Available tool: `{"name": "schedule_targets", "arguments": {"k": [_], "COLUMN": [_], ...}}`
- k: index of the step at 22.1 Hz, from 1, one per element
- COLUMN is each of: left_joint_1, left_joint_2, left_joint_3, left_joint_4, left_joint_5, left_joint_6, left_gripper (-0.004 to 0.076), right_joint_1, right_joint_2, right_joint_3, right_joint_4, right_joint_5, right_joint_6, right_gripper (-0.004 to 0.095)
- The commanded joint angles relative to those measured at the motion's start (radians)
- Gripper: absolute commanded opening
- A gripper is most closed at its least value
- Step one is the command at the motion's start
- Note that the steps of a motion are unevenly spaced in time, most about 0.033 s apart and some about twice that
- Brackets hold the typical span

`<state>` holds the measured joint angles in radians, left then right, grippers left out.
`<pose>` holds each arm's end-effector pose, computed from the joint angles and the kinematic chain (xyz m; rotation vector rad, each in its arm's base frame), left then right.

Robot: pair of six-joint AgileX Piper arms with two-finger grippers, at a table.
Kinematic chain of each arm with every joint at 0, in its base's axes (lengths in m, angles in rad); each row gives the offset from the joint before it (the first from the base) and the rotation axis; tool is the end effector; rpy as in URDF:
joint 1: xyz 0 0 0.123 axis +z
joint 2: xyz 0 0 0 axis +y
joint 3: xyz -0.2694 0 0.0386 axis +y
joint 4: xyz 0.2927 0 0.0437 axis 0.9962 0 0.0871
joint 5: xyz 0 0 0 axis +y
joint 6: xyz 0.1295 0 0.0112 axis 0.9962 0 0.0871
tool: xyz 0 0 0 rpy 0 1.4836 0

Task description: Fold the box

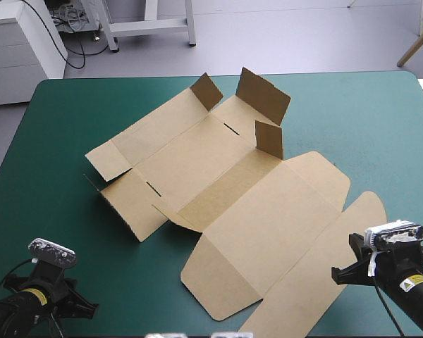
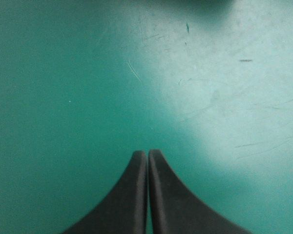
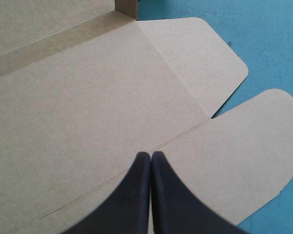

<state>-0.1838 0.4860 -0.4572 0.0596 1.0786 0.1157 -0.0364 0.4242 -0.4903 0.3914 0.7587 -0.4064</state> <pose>0.1404 -0.0192 0.2076 0.4033 2.5574 0.0534 0.1665 0.0281 0.2646 -0.2386 2.1075 0.1936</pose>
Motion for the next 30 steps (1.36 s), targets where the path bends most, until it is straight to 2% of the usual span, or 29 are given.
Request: {"name": "schedule_targets", "arguments": {"k": [1,13,18,21,30], "left_joint_1": [0.002,0.002,0.002,0.002,0.002], "left_joint_2": [0.006,0.006,0.006,0.006,0.006], "left_joint_3": [-0.024,-0.024,-0.024,-0.024,-0.024], "left_joint_4": [-0.003,-0.003,-0.003,-0.003,-0.003], "left_joint_5": [-0.037,-0.037,-0.037,-0.037,-0.037], "left_joint_6": [-0.006,-0.01,-0.01,-0.01,-0.01], "left_gripper": [-0.001,-0.001,-0.001,-0.001,-0.001], "right_joint_1": [0.003,0.003,0.003,0.003,0.003], "right_joint_2": [0.013,0.013,0.033,0.142,0.481], "right_joint_3": [-0.028,-0.028,-0.066,-0.171,-0.452], "right_joint_4": [0.014,-0.003,-0.126,-0.138,-0.142], "right_joint_5": [-0.063,-0.063,-0.057,-0.007,0.041], "right_joint_6": [-0.003,-0.013,-0.01,-0.01,-0.013], "right_gripper": [-0.0019,-0.0019,-0.0019,-0.0019,-0.0019]}}
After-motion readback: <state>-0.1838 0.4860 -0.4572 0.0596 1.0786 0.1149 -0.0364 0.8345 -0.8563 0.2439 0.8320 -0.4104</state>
